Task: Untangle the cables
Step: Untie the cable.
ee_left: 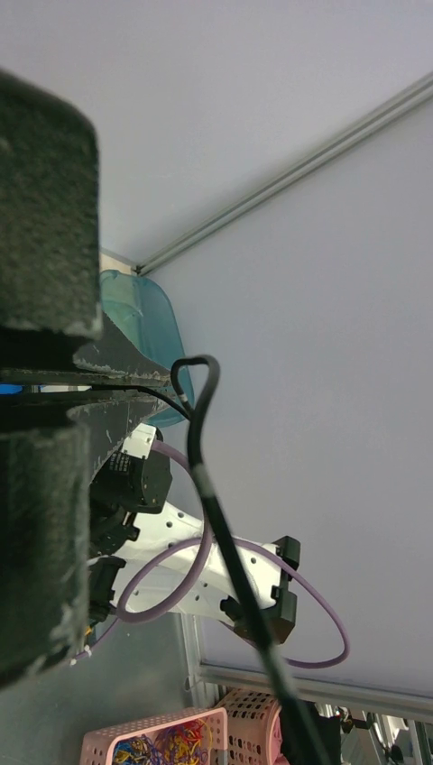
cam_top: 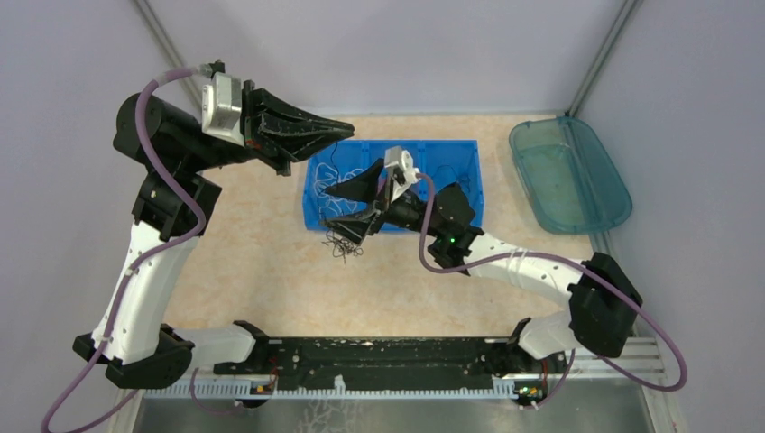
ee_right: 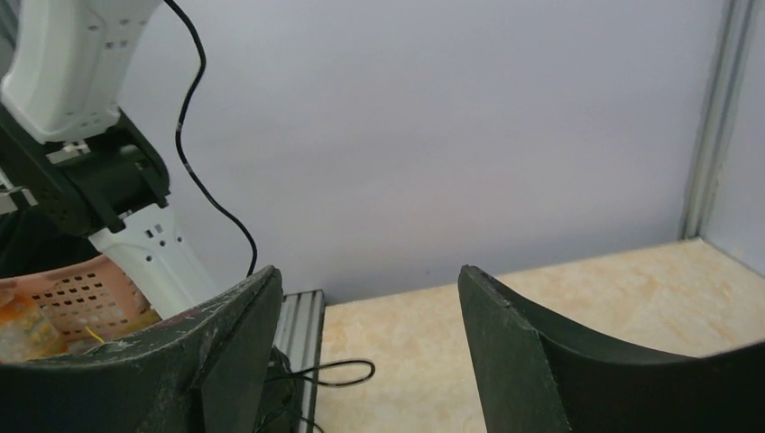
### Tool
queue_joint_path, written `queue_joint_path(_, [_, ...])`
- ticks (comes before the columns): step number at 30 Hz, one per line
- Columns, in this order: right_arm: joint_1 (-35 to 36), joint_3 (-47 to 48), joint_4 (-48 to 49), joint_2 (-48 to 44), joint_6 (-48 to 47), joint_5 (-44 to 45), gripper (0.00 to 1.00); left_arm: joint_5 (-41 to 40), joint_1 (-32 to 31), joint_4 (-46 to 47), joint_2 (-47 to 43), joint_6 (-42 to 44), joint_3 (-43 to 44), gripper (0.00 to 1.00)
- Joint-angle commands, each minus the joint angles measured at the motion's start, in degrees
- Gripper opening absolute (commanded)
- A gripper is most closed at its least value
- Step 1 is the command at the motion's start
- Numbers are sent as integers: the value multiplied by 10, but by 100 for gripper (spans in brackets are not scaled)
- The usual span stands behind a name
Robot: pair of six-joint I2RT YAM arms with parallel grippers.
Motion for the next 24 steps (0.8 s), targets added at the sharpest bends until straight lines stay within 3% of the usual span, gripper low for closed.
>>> queue_joint_path(1, [-11, 16, -93, -60, -22, 103, 73, 7, -2, 18, -2, -6, 6, 0])
queue_joint_path(6, [-68, -21, -91, -134, 14, 111, 73, 9, -3, 18, -4, -5, 5, 0])
queue_joint_path(11, [-74, -23, -81, -162, 15, 68, 72, 10, -3, 20, -3, -7, 5, 0])
queue_joint_path(24, [-42, 84, 9, -45, 83, -140, 66, 8, -3, 21, 1, -7, 5, 0])
